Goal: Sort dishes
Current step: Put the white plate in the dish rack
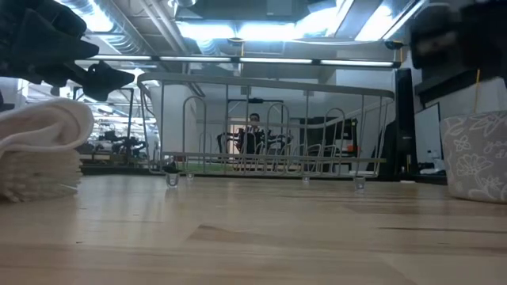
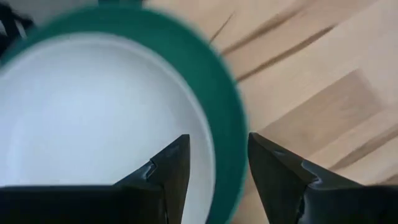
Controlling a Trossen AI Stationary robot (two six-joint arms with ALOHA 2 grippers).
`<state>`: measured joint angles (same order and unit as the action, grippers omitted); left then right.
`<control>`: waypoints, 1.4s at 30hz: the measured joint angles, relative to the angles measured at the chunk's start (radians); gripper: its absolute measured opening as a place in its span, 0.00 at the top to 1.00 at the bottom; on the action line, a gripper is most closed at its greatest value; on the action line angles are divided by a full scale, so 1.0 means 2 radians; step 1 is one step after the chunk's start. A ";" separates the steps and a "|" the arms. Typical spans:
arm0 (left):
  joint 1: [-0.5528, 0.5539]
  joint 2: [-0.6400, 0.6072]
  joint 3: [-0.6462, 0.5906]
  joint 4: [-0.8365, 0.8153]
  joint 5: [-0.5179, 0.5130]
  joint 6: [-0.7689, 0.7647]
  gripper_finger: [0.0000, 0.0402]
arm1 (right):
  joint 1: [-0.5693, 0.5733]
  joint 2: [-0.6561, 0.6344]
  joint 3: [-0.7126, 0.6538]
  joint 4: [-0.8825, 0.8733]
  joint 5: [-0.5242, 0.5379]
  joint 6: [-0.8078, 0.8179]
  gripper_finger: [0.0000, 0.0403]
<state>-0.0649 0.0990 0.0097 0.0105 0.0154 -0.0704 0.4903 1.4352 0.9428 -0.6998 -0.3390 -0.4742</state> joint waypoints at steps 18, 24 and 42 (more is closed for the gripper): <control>0.000 0.000 0.000 0.000 0.000 0.000 0.08 | 0.026 0.065 0.000 -0.027 0.043 -0.002 0.59; 0.000 0.000 0.000 0.000 0.000 0.000 0.08 | 0.026 0.066 0.000 -0.027 0.043 -0.001 0.64; 0.000 0.000 0.000 0.000 0.000 0.000 0.08 | 0.026 0.065 0.000 -0.028 0.054 0.024 0.94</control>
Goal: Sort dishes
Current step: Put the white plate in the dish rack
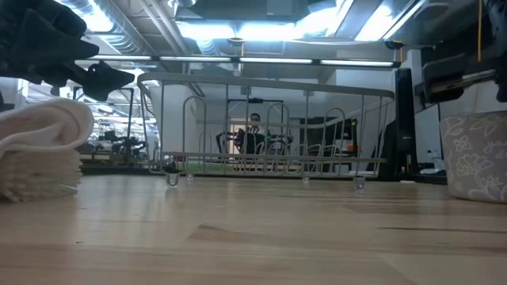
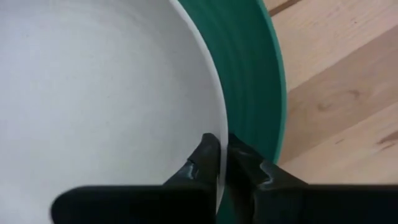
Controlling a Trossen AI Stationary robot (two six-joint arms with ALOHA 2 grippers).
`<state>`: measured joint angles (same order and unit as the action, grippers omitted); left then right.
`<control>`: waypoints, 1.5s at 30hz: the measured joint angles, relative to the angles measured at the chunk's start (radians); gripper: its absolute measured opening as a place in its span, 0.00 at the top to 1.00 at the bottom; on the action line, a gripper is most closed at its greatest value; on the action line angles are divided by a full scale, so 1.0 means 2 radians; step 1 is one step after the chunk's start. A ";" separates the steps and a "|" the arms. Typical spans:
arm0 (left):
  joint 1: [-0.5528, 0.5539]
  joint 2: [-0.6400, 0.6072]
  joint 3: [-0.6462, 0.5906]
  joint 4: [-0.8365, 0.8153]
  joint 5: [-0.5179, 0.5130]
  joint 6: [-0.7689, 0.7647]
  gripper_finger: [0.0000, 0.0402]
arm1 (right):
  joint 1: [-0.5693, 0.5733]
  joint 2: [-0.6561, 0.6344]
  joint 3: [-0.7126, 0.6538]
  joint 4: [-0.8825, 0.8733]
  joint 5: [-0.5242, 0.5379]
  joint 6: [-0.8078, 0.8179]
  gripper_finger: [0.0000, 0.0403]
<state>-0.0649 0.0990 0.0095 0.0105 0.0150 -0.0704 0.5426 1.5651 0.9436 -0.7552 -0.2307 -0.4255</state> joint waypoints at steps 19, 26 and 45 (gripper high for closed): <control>0.000 0.000 0.000 0.000 0.000 0.000 0.08 | 0.000 0.001 0.120 -0.086 0.084 0.000 0.97; 0.000 0.000 0.000 0.000 0.000 -0.003 0.08 | 0.000 0.001 0.162 -0.087 0.124 -0.001 0.97; 0.000 0.000 0.000 0.127 0.000 -0.132 0.08 | 0.000 0.001 0.263 -0.092 0.255 -0.051 0.97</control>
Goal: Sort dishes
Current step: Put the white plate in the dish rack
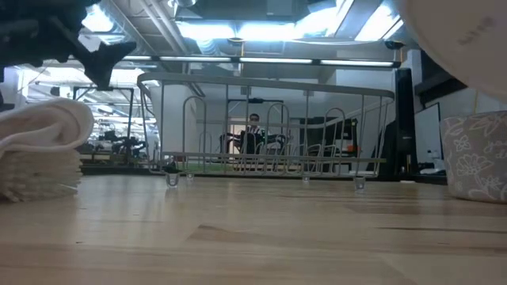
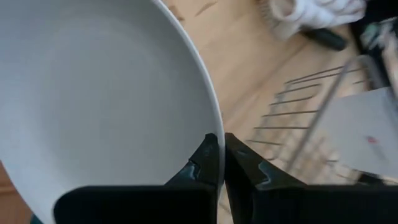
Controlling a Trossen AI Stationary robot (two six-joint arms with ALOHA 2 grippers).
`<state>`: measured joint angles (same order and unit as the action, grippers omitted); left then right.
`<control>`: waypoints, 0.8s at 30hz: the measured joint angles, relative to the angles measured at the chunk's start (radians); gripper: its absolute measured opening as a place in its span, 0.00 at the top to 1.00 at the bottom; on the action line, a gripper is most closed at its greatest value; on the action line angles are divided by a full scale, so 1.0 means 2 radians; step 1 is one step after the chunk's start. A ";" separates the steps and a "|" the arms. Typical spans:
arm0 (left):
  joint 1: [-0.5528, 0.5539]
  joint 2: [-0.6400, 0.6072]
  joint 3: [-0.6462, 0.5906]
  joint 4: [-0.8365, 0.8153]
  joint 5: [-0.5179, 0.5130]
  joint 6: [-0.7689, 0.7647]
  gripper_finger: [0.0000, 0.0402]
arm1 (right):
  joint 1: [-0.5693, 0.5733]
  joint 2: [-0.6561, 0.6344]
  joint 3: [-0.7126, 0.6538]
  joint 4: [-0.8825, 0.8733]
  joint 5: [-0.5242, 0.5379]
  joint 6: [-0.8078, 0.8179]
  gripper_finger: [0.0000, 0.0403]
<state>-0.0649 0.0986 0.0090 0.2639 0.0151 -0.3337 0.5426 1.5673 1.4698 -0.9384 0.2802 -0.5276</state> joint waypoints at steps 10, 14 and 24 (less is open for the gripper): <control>0.000 0.000 0.000 0.004 -0.003 0.040 0.08 | 0.000 0.000 0.041 0.011 0.047 -0.054 0.96; 0.000 0.000 0.000 0.004 -0.009 0.040 0.08 | 0.000 0.000 0.054 0.016 0.064 -0.073 0.96; 0.000 0.000 0.000 0.005 -0.019 -0.029 0.08 | 0.000 0.000 0.059 0.040 0.066 -0.108 0.96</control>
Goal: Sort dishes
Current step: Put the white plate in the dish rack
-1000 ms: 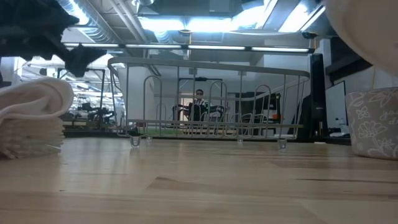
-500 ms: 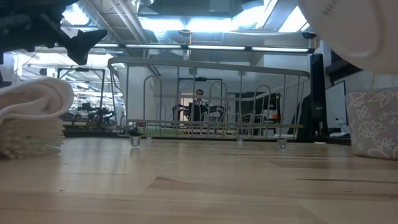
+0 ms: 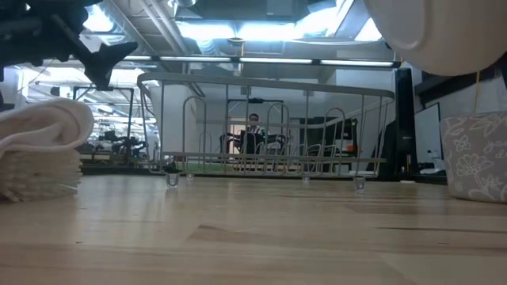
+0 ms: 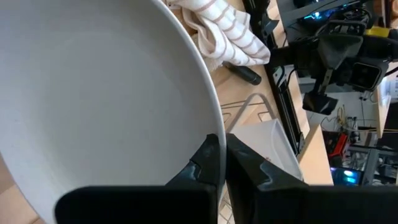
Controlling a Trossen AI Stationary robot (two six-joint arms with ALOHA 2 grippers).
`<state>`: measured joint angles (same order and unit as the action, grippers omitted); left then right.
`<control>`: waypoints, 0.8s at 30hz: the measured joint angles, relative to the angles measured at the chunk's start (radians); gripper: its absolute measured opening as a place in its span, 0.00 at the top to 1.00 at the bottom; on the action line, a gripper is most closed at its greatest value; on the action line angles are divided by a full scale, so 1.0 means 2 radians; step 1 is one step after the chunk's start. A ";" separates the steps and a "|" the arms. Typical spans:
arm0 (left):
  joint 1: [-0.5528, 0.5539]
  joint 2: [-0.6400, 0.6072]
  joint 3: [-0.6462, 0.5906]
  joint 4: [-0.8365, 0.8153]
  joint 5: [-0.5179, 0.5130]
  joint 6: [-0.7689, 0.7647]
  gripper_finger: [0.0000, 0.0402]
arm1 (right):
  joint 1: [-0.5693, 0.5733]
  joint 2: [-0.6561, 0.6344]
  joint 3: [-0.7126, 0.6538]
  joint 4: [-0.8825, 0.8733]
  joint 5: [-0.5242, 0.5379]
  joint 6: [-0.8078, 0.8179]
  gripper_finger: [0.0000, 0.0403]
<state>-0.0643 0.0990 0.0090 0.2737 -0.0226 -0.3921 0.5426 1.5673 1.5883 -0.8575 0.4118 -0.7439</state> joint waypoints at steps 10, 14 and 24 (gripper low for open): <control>0.000 0.000 0.000 0.000 -0.106 -0.022 0.08 | 0.000 0.000 0.000 0.002 0.000 -0.001 0.96; 0.000 0.000 0.000 0.000 -0.147 -0.011 0.08 | 0.000 0.000 0.000 0.002 0.000 0.001 0.96; 0.000 0.001 0.000 0.017 -0.155 -0.028 0.08 | 0.000 0.000 0.000 0.039 0.017 -0.033 0.96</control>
<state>-0.0648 0.1001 0.0093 0.3069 -0.3334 -0.4487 0.5426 1.5673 1.5883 -0.7804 0.4450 -0.8095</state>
